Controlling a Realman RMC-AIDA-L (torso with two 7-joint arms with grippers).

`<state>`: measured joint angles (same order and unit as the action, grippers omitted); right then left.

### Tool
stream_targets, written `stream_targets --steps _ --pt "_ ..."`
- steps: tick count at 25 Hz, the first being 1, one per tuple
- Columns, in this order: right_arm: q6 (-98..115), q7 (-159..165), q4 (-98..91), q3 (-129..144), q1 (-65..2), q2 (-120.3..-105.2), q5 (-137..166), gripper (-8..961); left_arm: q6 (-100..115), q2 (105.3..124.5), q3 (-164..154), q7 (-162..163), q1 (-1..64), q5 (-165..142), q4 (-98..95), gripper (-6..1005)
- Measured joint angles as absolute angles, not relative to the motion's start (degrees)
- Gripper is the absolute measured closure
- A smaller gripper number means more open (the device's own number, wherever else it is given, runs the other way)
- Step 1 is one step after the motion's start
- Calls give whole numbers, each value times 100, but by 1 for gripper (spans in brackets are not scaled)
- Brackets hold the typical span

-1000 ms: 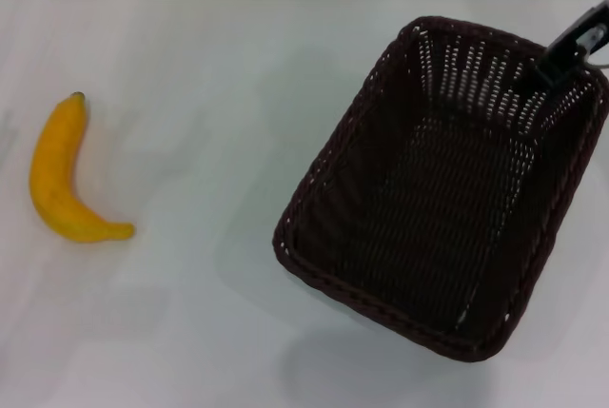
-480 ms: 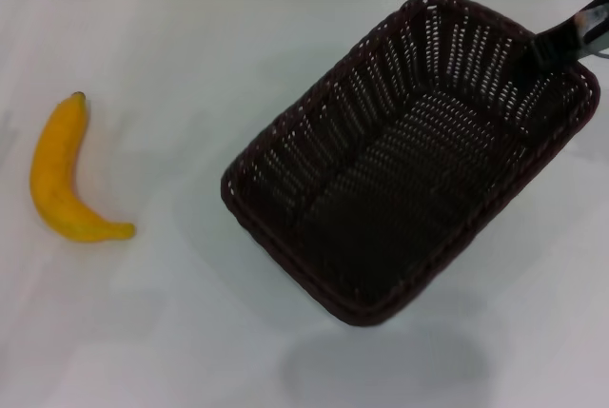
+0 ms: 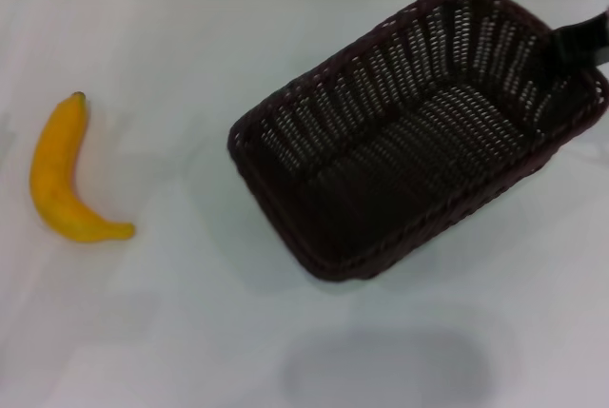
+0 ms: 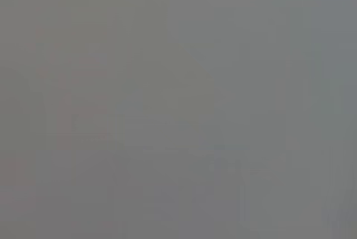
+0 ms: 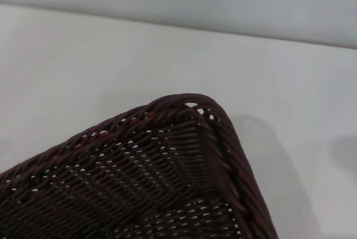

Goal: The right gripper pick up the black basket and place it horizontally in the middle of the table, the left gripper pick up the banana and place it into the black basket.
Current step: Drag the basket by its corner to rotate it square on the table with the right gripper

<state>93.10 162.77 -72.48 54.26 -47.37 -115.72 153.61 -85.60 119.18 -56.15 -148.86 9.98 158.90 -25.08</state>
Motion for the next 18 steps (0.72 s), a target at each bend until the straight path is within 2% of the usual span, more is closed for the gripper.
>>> stream_targets --steps 10,18 --pt "9253 16275 -7357 4669 -4254 -11521 14993 783 -8559 11924 -5615 -14789 1034 15868 -2537 145" --pt "8854 16275 -7367 4632 -3666 -11583 14159 783 -8550 11912 -5615 -14731 1087 15860 -2549 146"
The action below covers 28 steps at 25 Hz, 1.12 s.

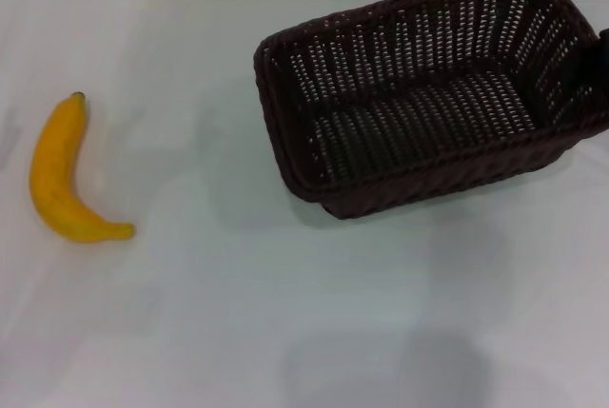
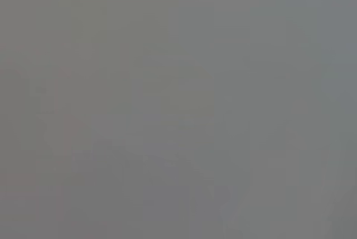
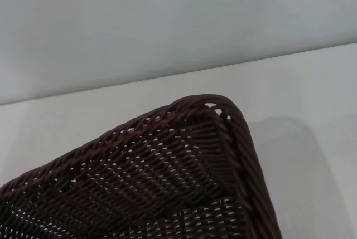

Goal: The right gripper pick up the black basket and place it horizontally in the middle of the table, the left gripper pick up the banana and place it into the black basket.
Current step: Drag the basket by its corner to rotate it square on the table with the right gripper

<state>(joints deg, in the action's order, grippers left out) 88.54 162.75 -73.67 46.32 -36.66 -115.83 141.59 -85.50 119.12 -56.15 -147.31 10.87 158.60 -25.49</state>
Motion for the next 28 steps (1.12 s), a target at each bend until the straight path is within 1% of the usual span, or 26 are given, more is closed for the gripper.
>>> stream_targets --steps 6,10,17,28 --pt "8223 16277 -7284 5212 -3180 -11596 13350 782 -8523 11903 -5615 -14730 1114 15854 -2549 147" --pt "7801 16278 -7185 5715 -2985 -11606 12930 782 -8506 11900 -5615 -14730 1122 15854 -2549 147" --pt "7096 16286 -6985 6572 -2830 -11607 12400 782 -8499 11900 -5615 -14730 1122 15855 -2549 148" --pt "6473 16286 -6891 7126 -2749 -11618 12163 783 -8498 11901 -5615 -14730 1101 15835 -2512 149"
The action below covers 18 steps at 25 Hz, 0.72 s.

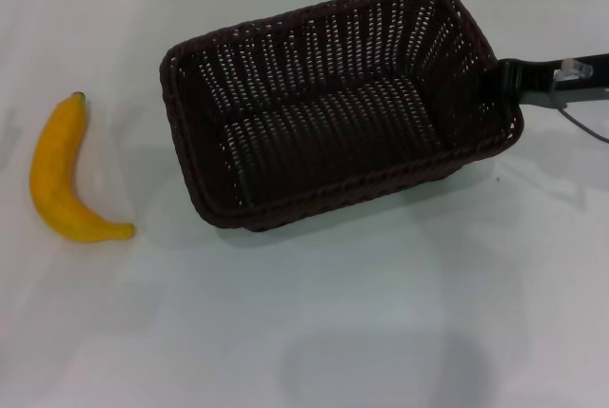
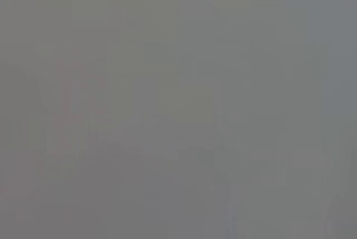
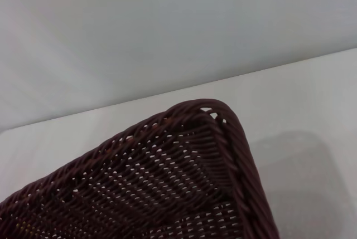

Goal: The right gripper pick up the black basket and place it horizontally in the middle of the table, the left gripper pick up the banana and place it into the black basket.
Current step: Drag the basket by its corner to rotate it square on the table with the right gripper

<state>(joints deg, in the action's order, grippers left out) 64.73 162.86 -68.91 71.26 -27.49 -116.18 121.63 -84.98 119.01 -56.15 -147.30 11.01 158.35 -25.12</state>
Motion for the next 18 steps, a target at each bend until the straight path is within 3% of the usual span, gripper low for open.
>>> stream_targets --steps 18 --pt "5534 16280 -6749 7764 -2611 -11602 11829 782 -8499 11901 -5615 -14730 1116 15758 -2500 151"
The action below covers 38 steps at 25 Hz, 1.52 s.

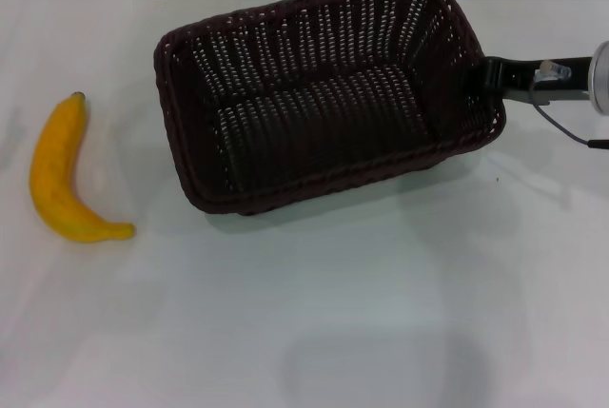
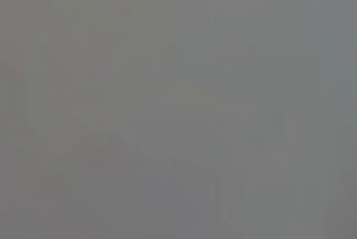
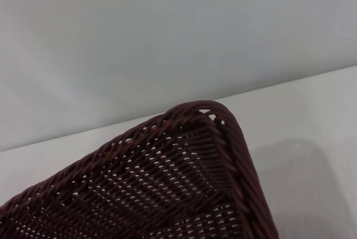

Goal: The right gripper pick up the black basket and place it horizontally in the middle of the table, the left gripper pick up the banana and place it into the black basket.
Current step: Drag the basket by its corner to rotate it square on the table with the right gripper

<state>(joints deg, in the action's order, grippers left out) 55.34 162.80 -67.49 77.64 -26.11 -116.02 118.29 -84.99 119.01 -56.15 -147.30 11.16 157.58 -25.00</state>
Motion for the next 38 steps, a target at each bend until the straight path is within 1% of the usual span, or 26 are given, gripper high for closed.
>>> stream_targets --steps 24,35,38 --pt "5310 16277 -6761 8278 -2504 -11612 11408 778 -8499 11901 -5624 -14731 1099 15757 -2496 153" --pt "5302 16277 -6758 8363 -2484 -11593 11351 769 -8502 11901 -5624 -14690 1082 15716 -2496 155" --pt "5298 16263 -6758 8393 -2484 -11567 11221 766 -8501 11901 -5624 -14684 1081 15708 -2496 155"
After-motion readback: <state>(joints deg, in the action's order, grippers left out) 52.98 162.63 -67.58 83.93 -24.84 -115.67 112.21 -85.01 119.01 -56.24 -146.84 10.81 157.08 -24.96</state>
